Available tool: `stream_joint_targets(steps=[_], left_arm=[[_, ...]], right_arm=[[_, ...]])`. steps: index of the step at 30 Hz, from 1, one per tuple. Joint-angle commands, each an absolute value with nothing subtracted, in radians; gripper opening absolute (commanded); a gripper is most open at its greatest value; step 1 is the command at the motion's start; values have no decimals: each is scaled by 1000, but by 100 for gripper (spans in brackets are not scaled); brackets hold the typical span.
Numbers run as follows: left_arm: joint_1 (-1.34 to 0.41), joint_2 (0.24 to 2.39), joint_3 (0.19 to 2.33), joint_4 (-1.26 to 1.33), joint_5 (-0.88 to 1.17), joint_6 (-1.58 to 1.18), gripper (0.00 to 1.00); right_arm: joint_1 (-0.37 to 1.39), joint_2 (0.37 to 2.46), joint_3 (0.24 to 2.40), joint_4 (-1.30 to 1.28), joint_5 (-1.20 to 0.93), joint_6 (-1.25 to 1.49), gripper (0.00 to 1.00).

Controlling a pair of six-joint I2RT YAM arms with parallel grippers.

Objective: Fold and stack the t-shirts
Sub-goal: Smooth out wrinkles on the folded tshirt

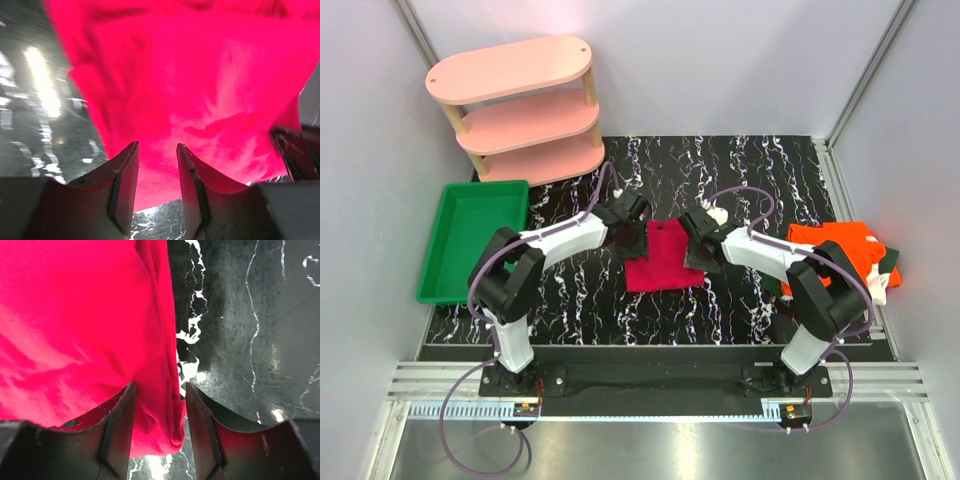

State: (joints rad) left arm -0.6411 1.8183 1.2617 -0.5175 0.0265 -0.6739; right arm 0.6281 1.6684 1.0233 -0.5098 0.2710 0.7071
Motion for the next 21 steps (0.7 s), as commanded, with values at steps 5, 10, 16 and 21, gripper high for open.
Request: stream_joint_targets(steps=[5, 10, 16, 21], left_arm=[[-692, 1852, 1290, -488, 61, -686, 40], [-695, 1845, 1266, -488, 61, -687, 40], [-695, 1838, 1238, -485, 63, -690, 40], [-695, 1824, 1220, -483, 55, -686, 40]], right_arm=[[627, 1715, 1075, -445, 350, 730, 57], [626, 1764, 1115, -492, 405, 703, 60], [620, 1831, 1140, -503, 426, 669, 61], [607, 1890, 1131, -506, 397, 683, 62]])
